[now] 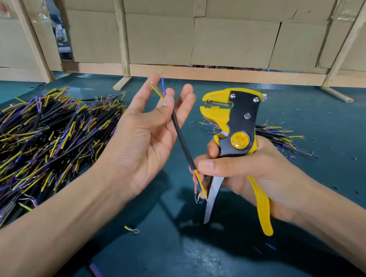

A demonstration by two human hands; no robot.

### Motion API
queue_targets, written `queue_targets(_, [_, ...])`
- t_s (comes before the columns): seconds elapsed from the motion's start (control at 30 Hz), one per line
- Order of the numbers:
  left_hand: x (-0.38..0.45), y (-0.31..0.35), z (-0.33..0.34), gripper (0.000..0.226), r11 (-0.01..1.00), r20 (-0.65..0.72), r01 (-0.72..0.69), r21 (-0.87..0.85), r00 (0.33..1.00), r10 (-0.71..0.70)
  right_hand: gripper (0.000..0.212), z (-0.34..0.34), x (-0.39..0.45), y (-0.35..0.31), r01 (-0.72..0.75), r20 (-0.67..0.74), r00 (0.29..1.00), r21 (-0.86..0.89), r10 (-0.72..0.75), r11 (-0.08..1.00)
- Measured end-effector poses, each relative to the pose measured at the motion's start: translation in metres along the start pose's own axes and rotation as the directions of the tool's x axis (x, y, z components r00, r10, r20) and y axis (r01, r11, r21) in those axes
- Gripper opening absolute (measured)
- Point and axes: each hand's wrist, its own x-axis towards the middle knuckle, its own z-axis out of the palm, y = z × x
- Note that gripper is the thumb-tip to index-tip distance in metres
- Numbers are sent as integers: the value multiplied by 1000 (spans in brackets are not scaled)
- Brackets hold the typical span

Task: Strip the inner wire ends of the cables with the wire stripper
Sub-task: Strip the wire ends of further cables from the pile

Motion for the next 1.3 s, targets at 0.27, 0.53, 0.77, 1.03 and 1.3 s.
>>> queue_targets(0.27, [5, -4, -7, 60, 998, -34, -27, 62, 999, 29, 17, -1, -1, -2, -48, 51, 998, 72, 44, 996])
queue_targets(0.53, [15, 22, -41, 50, -697, 411, -225, 681, 905, 108, 17, -73, -2, -61, -208, -346, 924, -107, 160, 972])
queue_targets(0.77, [12, 40, -50, 38, -942, -117, 260, 210, 964, 240, 9, -139, 3, -59, -466, -434, 766, -883, -474, 56])
queue_targets(1.03, [8, 30, -39, 34, -945, -107, 226, 235, 973, 206, 22, -128, 25, -4, -385, -218, 894, -821, -391, -422])
queue_targets(1.3, [44, 29, -36, 34, -916, -132, 152, 370, 985, 110, 27, -108, 25, 4, -325, -117, 874, -862, -472, -388])
